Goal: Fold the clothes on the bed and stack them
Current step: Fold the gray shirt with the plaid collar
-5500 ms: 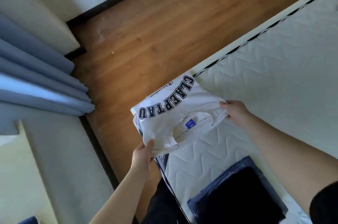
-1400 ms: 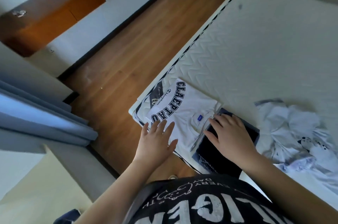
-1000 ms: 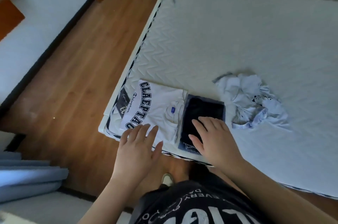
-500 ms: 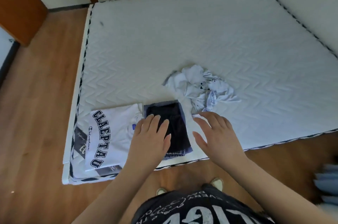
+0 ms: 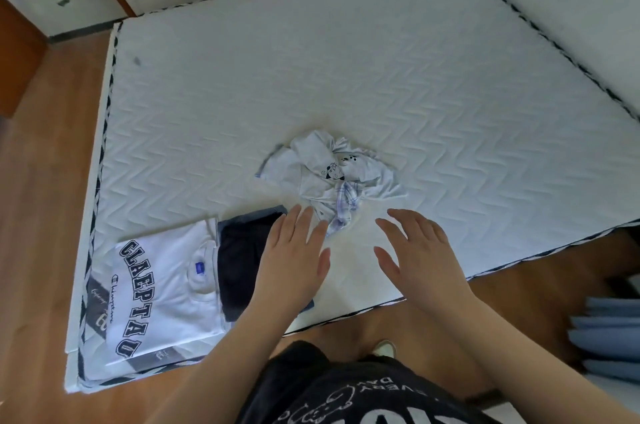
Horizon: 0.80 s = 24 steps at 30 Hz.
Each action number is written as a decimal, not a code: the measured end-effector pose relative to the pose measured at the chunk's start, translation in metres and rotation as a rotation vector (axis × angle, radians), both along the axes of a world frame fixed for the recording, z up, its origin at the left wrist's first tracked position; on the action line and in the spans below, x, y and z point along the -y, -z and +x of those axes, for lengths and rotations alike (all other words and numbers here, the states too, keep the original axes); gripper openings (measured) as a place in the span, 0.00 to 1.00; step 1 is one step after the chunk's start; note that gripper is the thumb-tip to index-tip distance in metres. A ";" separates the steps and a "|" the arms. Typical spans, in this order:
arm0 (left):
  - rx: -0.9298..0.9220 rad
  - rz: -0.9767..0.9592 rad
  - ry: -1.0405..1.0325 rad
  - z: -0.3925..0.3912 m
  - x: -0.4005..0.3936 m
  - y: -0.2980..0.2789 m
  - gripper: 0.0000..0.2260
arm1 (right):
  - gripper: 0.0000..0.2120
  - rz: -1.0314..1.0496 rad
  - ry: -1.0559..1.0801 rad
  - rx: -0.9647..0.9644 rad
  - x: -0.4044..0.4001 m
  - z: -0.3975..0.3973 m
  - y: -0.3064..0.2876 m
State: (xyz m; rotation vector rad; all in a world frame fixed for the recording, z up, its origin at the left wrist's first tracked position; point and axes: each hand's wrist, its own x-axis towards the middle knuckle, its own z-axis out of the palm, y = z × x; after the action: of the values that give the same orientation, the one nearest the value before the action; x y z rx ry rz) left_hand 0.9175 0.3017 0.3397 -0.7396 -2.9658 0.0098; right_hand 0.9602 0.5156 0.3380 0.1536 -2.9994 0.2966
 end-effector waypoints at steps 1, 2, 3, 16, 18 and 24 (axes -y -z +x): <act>0.019 -0.005 -0.005 -0.003 -0.005 0.002 0.20 | 0.19 0.009 0.001 0.003 -0.007 -0.005 0.001; 0.036 -0.012 -0.010 -0.005 -0.009 0.005 0.20 | 0.19 0.015 0.000 -0.002 -0.012 -0.011 0.003; 0.049 -0.019 -0.011 -0.008 -0.011 0.008 0.20 | 0.19 0.013 -0.003 -0.013 -0.016 -0.017 0.005; 0.159 0.027 -0.076 -0.096 -0.006 0.066 0.23 | 0.21 0.026 -0.059 0.045 -0.030 -0.105 0.051; 0.183 0.024 -0.047 -0.110 -0.013 0.077 0.25 | 0.21 0.029 -0.058 0.050 -0.034 -0.117 0.059; 0.280 -0.048 -0.012 -0.145 -0.037 0.108 0.27 | 0.23 0.007 -0.040 0.114 -0.043 -0.149 0.079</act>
State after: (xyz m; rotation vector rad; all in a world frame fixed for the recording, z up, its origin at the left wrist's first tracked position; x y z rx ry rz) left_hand 0.7724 0.3383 0.2317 -0.7890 -3.2457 -0.0241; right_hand 0.8108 0.5584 0.2592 0.2049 -3.1133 0.3090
